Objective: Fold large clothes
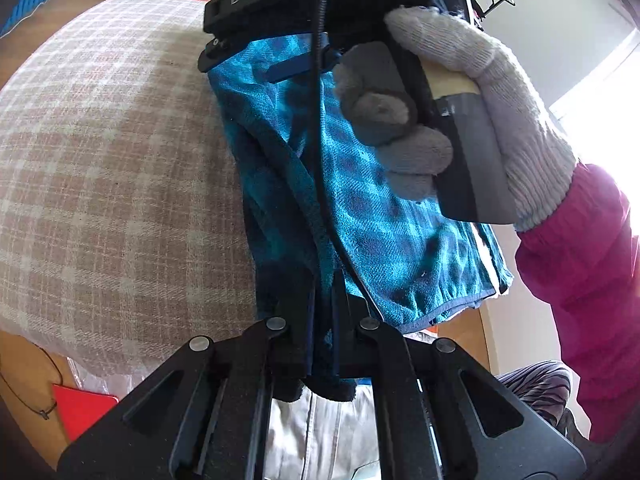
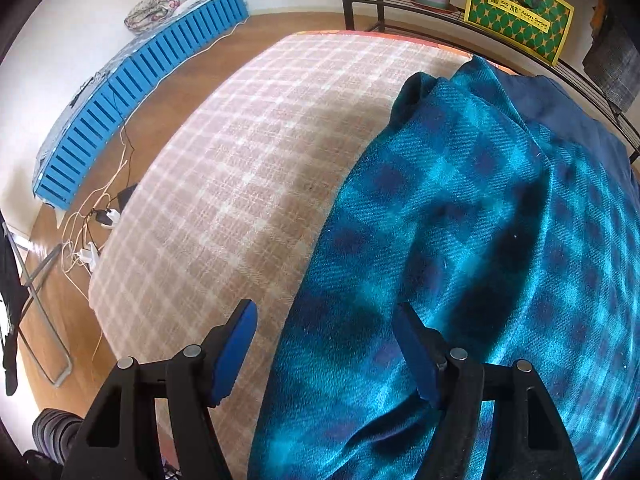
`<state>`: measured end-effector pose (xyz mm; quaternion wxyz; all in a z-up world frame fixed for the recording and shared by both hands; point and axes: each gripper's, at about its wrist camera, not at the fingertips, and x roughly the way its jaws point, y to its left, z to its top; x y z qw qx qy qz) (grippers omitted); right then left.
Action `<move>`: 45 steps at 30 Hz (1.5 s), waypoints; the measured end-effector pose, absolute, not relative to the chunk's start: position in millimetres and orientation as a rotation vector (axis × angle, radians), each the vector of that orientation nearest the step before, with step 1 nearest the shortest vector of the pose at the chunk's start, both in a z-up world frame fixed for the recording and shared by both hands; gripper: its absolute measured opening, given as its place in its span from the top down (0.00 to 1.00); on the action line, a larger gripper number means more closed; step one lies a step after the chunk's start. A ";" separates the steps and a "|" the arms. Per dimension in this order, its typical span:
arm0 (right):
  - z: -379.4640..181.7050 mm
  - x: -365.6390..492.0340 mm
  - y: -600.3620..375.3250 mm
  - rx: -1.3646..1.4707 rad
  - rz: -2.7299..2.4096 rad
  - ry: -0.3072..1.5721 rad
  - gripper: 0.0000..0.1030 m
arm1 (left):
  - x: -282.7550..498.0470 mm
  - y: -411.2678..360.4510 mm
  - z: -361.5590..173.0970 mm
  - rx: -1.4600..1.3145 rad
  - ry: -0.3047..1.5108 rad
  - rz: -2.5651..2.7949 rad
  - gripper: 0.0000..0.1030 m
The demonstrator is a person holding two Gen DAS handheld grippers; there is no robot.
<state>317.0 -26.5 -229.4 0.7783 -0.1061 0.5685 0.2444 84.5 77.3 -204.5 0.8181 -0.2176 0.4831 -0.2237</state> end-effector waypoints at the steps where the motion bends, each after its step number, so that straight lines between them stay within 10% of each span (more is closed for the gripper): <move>1: -234.5 319.5 -20.5 -0.264 0.517 1.231 0.29 | 86.3 74.9 -204.6 -0.460 1.031 -0.478 0.96; 5: -251.1 324.0 -1.2 -0.403 0.484 1.217 0.31 | 91.1 62.1 -206.3 -0.444 1.044 -0.482 0.96; 11: -257.1 339.6 -20.6 -0.327 0.469 1.238 0.90 | 93.3 46.0 -200.1 -0.400 1.030 -0.478 0.96; 31: -271.7 352.9 -294.7 0.723 0.548 1.067 0.93 | 96.6 -81.9 -179.2 -0.091 1.018 -0.589 0.96; 45: -277.1 361.2 -304.6 0.646 0.464 1.107 0.93 | 101.2 -108.3 -197.0 -0.049 1.061 -0.609 0.96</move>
